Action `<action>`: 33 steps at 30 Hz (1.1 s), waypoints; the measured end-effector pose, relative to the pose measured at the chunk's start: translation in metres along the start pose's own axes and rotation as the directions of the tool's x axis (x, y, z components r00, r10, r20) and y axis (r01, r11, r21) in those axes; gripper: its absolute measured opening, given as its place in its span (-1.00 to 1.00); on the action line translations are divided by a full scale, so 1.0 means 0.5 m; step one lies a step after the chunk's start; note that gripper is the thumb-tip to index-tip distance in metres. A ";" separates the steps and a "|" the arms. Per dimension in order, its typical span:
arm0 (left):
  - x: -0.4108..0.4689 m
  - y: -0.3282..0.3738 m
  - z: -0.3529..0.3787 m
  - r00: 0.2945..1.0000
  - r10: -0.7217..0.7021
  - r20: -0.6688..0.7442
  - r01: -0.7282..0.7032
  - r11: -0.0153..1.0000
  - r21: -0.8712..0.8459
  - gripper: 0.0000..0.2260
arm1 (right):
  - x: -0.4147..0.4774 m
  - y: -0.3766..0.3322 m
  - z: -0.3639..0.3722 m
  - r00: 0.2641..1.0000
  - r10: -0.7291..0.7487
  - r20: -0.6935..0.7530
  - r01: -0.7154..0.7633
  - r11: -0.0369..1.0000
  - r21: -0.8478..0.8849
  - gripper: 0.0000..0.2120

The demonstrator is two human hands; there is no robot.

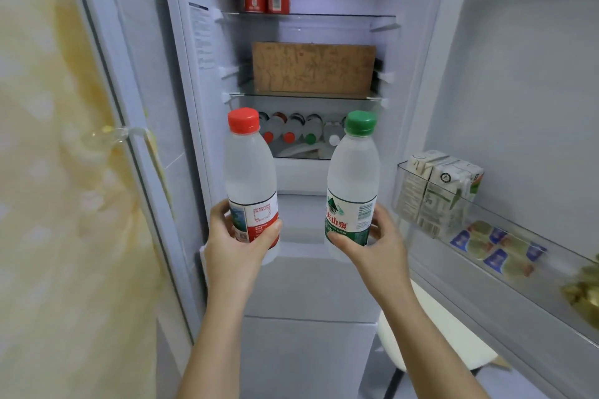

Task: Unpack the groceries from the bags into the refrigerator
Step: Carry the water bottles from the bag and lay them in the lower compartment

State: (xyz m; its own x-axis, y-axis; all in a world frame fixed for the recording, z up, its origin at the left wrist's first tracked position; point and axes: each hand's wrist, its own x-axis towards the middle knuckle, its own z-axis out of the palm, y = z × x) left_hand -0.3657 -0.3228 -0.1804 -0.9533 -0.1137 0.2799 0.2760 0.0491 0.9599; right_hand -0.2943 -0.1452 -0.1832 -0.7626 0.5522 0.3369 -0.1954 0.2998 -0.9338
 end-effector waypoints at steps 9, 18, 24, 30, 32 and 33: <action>0.223 -0.063 0.071 0.996 -0.020 0.090 0.023 0.999 -0.035 -0.45 | 0.187 0.057 0.114 0.998 0.032 -0.054 -0.035 0.998 -0.054 -0.39; 0.346 -0.172 0.137 0.975 -0.128 0.182 0.135 0.990 -0.030 -0.47 | 0.283 0.160 0.178 0.977 0.144 -0.157 -0.160 0.983 -0.093 -0.39; 0.384 -0.235 0.185 0.953 -0.195 0.230 0.192 0.981 0.036 -0.45 | 0.328 0.227 0.195 0.960 0.205 -0.193 -0.232 0.964 -0.130 -0.41; 0.415 -0.283 0.235 0.933 -0.228 0.279 0.205 0.973 0.108 -0.44 | 0.378 0.283 0.212 0.951 0.264 -0.163 -0.287 0.947 -0.144 -0.42; 0.422 -0.300 0.249 0.924 -0.235 0.301 0.207 0.971 0.123 -0.44 | 0.391 0.301 0.214 0.950 0.273 -0.149 -0.296 0.941 -0.161 -0.41; 0.425 -0.308 0.255 0.921 -0.236 0.309 0.204 0.970 0.133 -0.45 | 0.397 0.310 0.214 0.949 0.281 -0.143 -0.303 0.939 -0.165 -0.41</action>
State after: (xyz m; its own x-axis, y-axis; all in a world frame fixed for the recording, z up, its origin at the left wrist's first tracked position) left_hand -0.6264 -0.2278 -0.2706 -0.9815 0.1899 0.0262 0.0567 0.1568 0.9860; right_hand -0.5419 -0.0726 -0.2742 -0.6906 0.7194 0.0744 0.1496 0.2428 -0.9585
